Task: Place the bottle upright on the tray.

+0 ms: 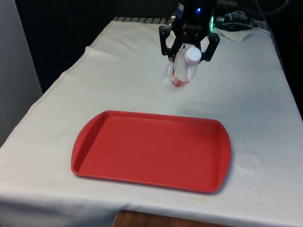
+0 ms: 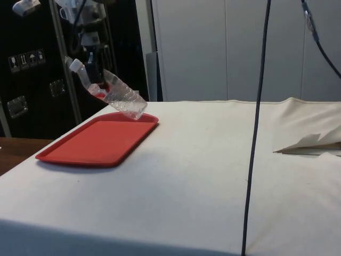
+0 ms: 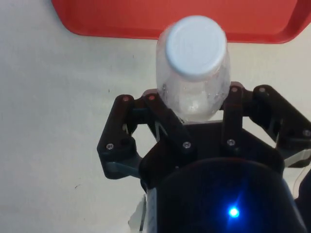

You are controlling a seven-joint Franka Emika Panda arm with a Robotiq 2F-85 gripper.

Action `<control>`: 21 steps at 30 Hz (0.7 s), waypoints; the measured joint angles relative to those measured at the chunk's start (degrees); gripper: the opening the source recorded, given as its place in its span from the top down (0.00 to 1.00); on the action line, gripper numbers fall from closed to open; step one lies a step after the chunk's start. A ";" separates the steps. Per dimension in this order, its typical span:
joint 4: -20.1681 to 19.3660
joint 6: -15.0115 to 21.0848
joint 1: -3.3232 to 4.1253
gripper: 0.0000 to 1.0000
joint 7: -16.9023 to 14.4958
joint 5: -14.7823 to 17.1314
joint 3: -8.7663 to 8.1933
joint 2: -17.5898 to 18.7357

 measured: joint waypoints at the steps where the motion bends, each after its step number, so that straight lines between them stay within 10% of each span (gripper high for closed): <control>1: 0.00 0.11 0.00 1.00 0.46 0.00 0.00 0.06; 21: 0.06 1.60 0.06 1.00 8.94 -0.06 0.00 0.80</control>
